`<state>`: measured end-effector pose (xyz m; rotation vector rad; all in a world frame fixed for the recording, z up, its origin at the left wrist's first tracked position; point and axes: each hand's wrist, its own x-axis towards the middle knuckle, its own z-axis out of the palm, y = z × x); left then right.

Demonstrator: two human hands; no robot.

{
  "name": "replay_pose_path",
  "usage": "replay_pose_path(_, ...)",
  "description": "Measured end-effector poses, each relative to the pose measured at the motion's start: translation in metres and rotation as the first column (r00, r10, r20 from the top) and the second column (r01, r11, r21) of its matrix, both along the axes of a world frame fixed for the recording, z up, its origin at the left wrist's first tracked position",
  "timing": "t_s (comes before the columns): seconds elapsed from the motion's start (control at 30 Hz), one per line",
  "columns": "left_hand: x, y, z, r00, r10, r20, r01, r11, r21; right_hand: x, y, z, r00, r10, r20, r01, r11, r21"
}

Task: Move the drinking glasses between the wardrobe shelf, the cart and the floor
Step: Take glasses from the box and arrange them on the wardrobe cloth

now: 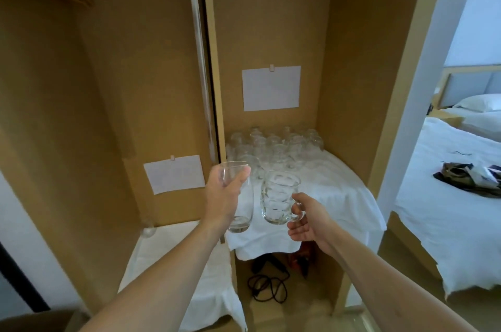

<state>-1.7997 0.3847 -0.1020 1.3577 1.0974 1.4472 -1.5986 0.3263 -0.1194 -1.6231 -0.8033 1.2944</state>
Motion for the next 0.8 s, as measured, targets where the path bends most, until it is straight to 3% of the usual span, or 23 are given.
replay_pose_path(0.23,0.037,0.049,-0.007,0.998,-0.016,-0.058,0.017,1.000,0.009,0.030,0.035,-0.014,0.996,-0.088,-0.003,0.088,0.996,-0.016)
replay_pose_path(0.8,0.103,0.211,-0.067,0.982,-0.138,-0.126,0.119,0.981,-0.150,0.073,0.172,-0.048,0.968,-0.241,0.071,0.248,0.961,-0.125)
